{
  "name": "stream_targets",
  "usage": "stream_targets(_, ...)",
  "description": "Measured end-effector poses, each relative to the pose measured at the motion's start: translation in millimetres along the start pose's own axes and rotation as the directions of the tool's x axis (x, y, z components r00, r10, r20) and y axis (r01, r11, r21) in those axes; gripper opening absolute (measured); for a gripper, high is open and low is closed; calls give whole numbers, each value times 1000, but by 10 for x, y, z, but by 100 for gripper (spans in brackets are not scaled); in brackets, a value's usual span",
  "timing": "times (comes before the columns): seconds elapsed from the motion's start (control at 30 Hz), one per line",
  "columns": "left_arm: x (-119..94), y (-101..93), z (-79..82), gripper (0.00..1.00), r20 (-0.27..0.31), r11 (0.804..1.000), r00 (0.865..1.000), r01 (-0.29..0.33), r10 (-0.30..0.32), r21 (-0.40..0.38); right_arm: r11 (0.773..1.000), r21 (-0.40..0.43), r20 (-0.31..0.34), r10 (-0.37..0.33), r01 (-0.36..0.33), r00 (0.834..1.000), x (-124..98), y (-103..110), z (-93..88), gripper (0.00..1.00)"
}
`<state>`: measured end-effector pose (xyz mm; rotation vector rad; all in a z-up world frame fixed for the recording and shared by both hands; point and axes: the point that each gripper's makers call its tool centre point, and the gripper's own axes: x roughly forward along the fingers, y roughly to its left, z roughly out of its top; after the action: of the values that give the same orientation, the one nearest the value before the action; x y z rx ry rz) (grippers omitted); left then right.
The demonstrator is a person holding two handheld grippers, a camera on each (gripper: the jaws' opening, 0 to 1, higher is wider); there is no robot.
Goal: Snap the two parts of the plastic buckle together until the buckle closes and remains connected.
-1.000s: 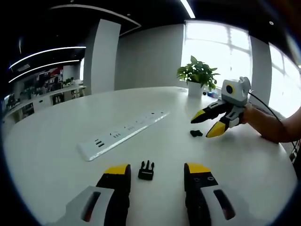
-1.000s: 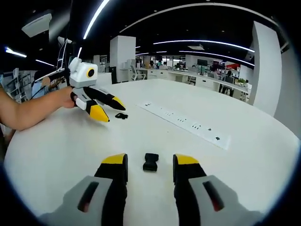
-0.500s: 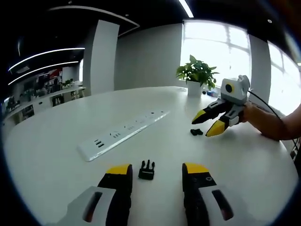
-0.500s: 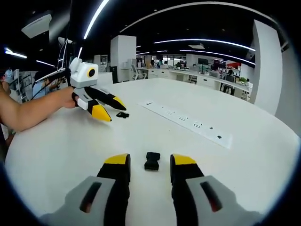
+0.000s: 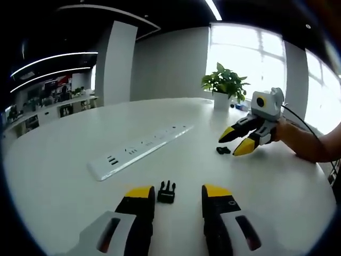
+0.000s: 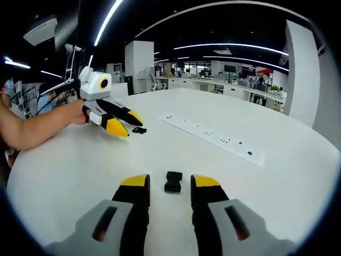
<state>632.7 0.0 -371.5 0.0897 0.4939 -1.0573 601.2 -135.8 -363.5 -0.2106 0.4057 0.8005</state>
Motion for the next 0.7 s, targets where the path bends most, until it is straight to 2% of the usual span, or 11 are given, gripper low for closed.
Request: stream_targets(0.7, -6, 52, -39, 30, -18, 999, 999, -36, 35, -12, 1000, 18, -15, 2, -2, 1000, 21, 4, -50, 24)
